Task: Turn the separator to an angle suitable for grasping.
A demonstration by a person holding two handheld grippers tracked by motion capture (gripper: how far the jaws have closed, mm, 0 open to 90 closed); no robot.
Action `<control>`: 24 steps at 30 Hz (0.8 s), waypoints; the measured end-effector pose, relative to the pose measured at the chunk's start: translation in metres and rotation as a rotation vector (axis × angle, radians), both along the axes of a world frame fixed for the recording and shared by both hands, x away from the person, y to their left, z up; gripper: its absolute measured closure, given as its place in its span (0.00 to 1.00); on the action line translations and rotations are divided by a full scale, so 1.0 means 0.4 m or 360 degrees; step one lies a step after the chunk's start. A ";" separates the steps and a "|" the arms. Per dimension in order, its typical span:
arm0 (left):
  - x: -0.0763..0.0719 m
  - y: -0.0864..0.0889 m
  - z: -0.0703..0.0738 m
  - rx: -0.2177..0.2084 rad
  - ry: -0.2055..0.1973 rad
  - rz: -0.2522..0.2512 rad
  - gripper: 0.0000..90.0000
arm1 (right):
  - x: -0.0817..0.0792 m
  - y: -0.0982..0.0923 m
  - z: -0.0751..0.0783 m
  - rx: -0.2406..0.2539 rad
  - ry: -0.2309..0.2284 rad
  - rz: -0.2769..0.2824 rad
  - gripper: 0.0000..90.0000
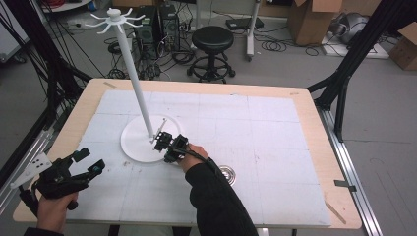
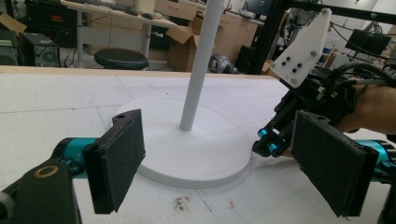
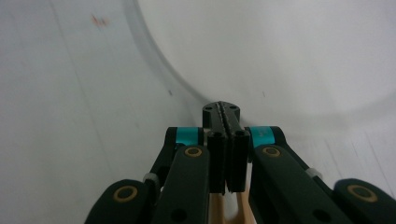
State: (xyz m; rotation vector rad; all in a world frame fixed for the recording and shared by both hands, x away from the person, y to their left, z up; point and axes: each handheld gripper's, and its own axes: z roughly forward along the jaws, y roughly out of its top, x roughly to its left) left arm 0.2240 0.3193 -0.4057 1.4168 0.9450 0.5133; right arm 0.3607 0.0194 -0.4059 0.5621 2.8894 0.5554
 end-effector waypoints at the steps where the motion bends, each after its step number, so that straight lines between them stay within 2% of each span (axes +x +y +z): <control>1: 0.000 -0.002 0.000 0.0006 0.0000 -0.0005 0.20 | -0.002 -0.012 0.002 -0.0009 0.0022 0.0004 0.99; 4: 0.000 -0.004 0.001 0.0009 -0.0001 -0.0004 0.20 | -0.009 -0.023 0.006 -0.0014 0.0023 0.0000 0.99; 5: 0.000 -0.005 0.001 0.0009 -0.0001 -0.0003 0.20 | -0.012 -0.036 0.007 -0.0052 0.0018 -0.0006 0.99; 7: 0.000 -0.005 0.001 0.0013 -0.0001 -0.0002 0.20 | -0.013 -0.056 0.007 -0.0069 0.0022 -0.0026 0.99; 9: 0.000 -0.003 0.000 0.0012 0.0000 0.0001 0.20 | -0.012 -0.069 0.007 -0.0052 0.0024 -0.0030 0.99; 11: 0.000 -0.002 0.000 0.0011 0.0001 0.0002 0.20 | -0.014 -0.108 0.005 -0.0018 0.0050 -0.0073 0.99; 12: 0.000 -0.002 0.000 0.0013 0.0002 0.0001 0.20 | -0.014 -0.108 0.005 -0.0018 0.0050 -0.0073 0.99; 13: 0.000 -0.003 0.000 0.0013 0.0002 0.0003 0.20 | -0.019 -0.138 0.002 -0.0002 0.0055 -0.0125 0.99; 14: 0.000 -0.004 0.000 0.0014 0.0003 0.0001 0.20 | -0.019 -0.138 0.002 -0.0002 0.0055 -0.0125 0.99; 16: 0.001 -0.006 0.000 0.0020 0.0006 -0.0002 0.20 | -0.022 -0.173 -0.001 0.0031 0.0068 -0.0162 0.99; 18: 0.001 -0.007 -0.001 0.0020 0.0005 -0.0002 0.20 | -0.034 -0.219 -0.001 0.0098 0.0074 -0.0200 0.99; 19: 0.001 -0.007 -0.001 0.0025 0.0005 -0.0003 0.20 | -0.034 -0.219 -0.001 0.0098 0.0074 -0.0200 0.99; 21: 0.001 -0.007 -0.001 0.0024 0.0006 -0.0003 0.20 | -0.047 -0.254 0.005 0.0204 0.0029 -0.0224 0.99; 22: 0.001 -0.007 -0.001 0.0023 0.0007 -0.0002 0.20 | -0.068 -0.296 0.016 0.0329 -0.0059 -0.0265 0.88; 23: 0.000 -0.007 -0.001 0.0022 0.0008 0.0000 0.20 | -0.068 -0.296 0.016 0.0329 -0.0059 -0.0265 0.88; 24: 0.000 -0.008 -0.001 0.0025 0.0007 -0.0003 0.20 | -0.077 -0.314 0.020 0.0388 -0.0094 -0.0288 0.81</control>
